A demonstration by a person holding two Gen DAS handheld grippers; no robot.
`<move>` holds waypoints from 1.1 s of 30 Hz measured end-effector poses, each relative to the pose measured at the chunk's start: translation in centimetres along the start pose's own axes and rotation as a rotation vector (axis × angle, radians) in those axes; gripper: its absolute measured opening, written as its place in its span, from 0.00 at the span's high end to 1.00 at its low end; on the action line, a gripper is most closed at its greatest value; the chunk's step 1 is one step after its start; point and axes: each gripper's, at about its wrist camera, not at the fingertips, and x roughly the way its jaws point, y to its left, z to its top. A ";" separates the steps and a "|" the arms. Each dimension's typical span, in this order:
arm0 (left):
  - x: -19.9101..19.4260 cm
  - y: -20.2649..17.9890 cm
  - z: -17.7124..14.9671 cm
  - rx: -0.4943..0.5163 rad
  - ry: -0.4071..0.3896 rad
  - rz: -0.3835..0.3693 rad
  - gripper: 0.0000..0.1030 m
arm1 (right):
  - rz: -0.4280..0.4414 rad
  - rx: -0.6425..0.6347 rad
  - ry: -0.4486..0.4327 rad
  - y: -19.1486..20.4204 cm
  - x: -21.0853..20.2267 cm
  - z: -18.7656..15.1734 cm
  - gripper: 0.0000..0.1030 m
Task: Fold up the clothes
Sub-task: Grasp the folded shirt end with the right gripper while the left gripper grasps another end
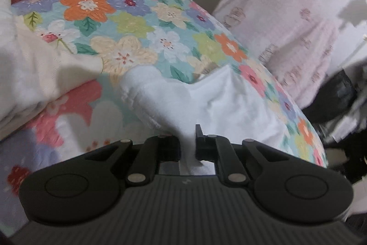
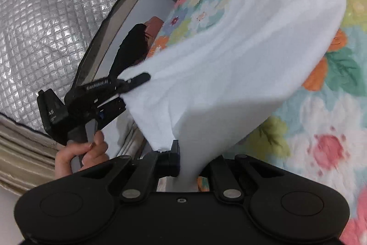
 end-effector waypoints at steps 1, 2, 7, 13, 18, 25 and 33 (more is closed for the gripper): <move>-1.3 0.0 -0.6 0.010 0.001 0.009 0.91 | 0.002 -0.012 -0.002 0.8 -0.8 -0.6 0.92; -2.5 -0.1 -1.2 0.022 0.001 0.018 0.91 | 0.019 -0.027 -0.002 1.7 -1.6 -1.3 0.92; -4.8 -0.3 -2.4 0.025 -0.019 0.034 0.91 | 0.014 -0.138 -0.026 3.3 -2.7 -3.0 0.92; 1.0 -5.1 -1.9 0.188 -0.021 0.026 0.91 | -0.124 -0.133 -0.108 -0.1 -2.5 1.2 0.91; 7.1 -10.4 1.3 0.322 0.002 -0.031 0.91 | -0.113 -0.083 -0.142 -4.6 -3.1 6.6 0.91; 18.6 -14.2 4.7 0.283 0.095 -0.056 0.91 | -0.182 -0.008 -0.185 -10.8 -1.4 13.7 0.91; 26.8 -12.8 1.7 0.208 0.130 -0.048 0.90 | -0.169 0.258 -0.202 -19.0 0.7 13.7 0.88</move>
